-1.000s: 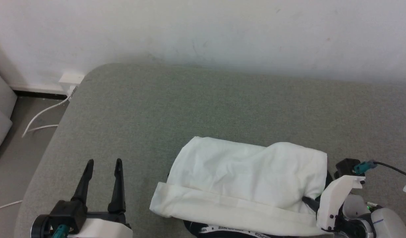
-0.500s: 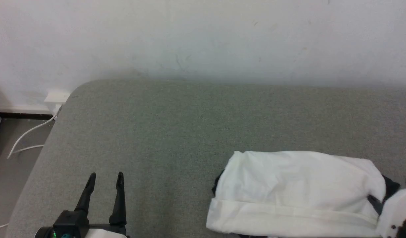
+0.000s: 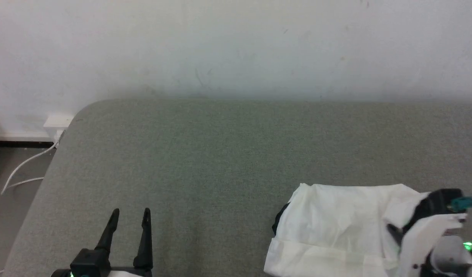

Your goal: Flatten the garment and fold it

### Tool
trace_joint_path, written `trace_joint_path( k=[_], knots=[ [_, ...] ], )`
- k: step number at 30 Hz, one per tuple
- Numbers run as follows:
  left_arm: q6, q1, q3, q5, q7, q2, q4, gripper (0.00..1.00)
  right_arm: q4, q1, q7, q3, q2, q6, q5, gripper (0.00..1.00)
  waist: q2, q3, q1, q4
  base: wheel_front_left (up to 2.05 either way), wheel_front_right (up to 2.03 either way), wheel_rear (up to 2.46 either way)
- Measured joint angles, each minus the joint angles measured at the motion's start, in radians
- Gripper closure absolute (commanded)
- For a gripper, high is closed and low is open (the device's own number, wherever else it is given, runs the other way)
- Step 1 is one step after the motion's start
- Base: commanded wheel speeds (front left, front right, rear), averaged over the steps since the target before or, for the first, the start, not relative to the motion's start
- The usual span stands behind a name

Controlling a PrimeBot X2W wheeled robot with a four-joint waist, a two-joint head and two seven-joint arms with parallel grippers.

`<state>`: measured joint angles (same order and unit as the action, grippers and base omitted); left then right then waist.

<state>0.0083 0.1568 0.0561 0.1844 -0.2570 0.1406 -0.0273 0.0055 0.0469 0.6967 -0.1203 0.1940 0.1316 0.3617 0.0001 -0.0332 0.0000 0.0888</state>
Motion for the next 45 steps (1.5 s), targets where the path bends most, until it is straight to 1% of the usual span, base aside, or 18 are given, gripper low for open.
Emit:
trace_joint_path(
  k=[3, 6, 11, 14, 15, 16, 17, 19, 22, 24, 26, 28, 30, 34, 36, 38, 43, 45],
  knots=[
    [-0.008, -0.002, 0.008, 0.0, 0.0, -0.002, -0.011, 0.0, 0.002, -0.029, 0.007, 0.106, -0.049, 0.0, 0.017, 1.0, 0.0, -0.006, 0.0, 0.011, 0.0, 0.0, 0.0],
    [-0.009, -0.009, 0.012, 0.0, 0.0, -0.004, -0.018, 0.0, 0.027, -0.056, -0.006, 0.177, -0.091, 0.0, 0.055, 1.0, 0.0, -0.008, 0.0, 0.028, 0.0, 0.0, 0.0],
    [-0.009, -0.024, 0.011, 0.0, 0.0, -0.011, -0.024, 0.0, 0.132, -0.11, -0.041, 0.315, -0.125, 0.0, 0.103, 1.0, -0.0002, -0.002, 0.0, 0.059, 0.0, 0.0, 0.0],
    [-0.018, -0.031, 0.011, 0.0, 0.0, -0.013, -0.036, 0.0, 0.2, -0.14, -0.089, 0.372, -0.136, 0.0, 0.14, 1.0, -0.0001, 0.01, 0.0, 0.072, 0.0, 0.0, 0.0],
    [-0.018, -0.037, 0.011, 0.0, 0.0, -0.015, -0.04, 0.0, 0.226, -0.149, -0.101, 0.391, -0.136, 0.0, 0.14, 0.8, -0.0001, 0.014, 0.0, 0.076, 0.0, 0.0, 0.0],
    [-0.021, -0.042, 0.01, 0.0, 0.0, -0.016, -0.044, 0.0, 0.251, -0.155, -0.114, 0.408, -0.137, 0.0, 0.139, 0.5, -0.0002, 0.018, 0.0001, 0.079, 0.0, 0.0, 0.0],
    [-0.023, -0.046, 0.009, 0.0, 0.0, -0.016, -0.046, 0.0, 0.273, -0.161, -0.125, 0.424, -0.137, 0.0, 0.141, 0.0, -0.0002, 0.022, 0.0, 0.083, 0.0, 0.0, 0.0],
    [-0.024, -0.052, 0.007, 0.0, 0.0, -0.017, -0.053, 0.0, 0.299, -0.171, -0.155, 0.461, -0.137, 0.0, 0.135, 0.0, -0.0002, 0.028, 0.0, 0.088, 0.0, 0.0, 0.0],
    [-0.024, -0.056, 0.0, 0.0, 0.0, -0.018, -0.056, 0.0, 0.296, -0.19, -0.208, 0.526, -0.13, 0.0, 0.112, 0.0, -0.0001, 0.033, 0.0001, 0.089, 0.0, 0.0, 0.0],
    [-0.024, -0.056, -0.007, 0.0, 0.0, -0.018, -0.057, 0.0, 0.266, -0.194, -0.252, 0.564, -0.116, 0.0, 0.097, 0.0, -0.0002, 0.032, 0.0, 0.085, 0.0, 0.0, 0.0],
    [-0.024, -0.056, -0.013, 0.0, 0.0, -0.019, -0.059, 0.0, 0.216, -0.195, -0.306, 0.594, -0.085, 0.0, 0.056, 0.0, -0.0002, 0.03, 0.0, 0.078, 0.0, 0.0, 0.0],
    [-0.024, -0.056, -0.02, 0.0, 0.0, -0.02, -0.06, 0.0, 0.164, -0.189, -0.353, 0.596, -0.063, 0.0, 0.035, 0.0, -0.0001, 0.027, 0.0, 0.068, 0.0, 0.0, 0.0],
    [-0.024, -0.056, -0.023, 0.0, 0.0, -0.022, -0.06, 0.0, 0.11, -0.172, -0.404, 0.576, -0.051, 0.0, 0.007, 0.0, -0.0001, 0.023, 0.0, 0.057, 0.0, 0.0, 0.0],
    [-0.024, -0.055, -0.032, -0.002, 0.0, -0.026, -0.06, 0.0, 0.012, -0.105, -0.509, 0.48, -0.063, 0.0, -0.025, 0.0, -0.0002, 0.017, 0.0, 0.034, 0.0, 0.0, 0.0],
    [-0.024, -0.055, -0.035, -0.003, 0.0, -0.028, -0.06, 0.0, -0.026, -0.07, -0.56, 0.409, -0.074, 0.0, -0.048, 0.0, -0.0002, 0.012, 0.0, 0.024, 0.0, 0.0, 0.0],
    [-0.023, -0.055, -0.039, -0.007, 0.0, -0.029, -0.06, 0.0, -0.052, -0.035, -0.589, 0.333, -0.083, 0.0, -0.064, 0.0, -0.0002, 0.006, 0.0, 0.017, 0.0, 0.0, 0.0],
    [-0.016, -0.052, -0.05, -0.01, 0.0, -0.032, -0.057, 0.0, -0.094, 0.045, -0.6, 0.133, -0.101, 0.0, -0.087, 0.0, -0.0001, -0.005, 0.0, 0.004, 0.0, 0.0, 0.0],
    [-0.016, -0.052, -0.053, -0.01, 0.0, -0.035, -0.055, 0.0, -0.103, 0.068, -0.579, 0.056, -0.103, 0.0, -0.087, 0.0, -0.0001, -0.007, 0.0, 0.0, 0.0, 0.0, 0.0]
  ],
)
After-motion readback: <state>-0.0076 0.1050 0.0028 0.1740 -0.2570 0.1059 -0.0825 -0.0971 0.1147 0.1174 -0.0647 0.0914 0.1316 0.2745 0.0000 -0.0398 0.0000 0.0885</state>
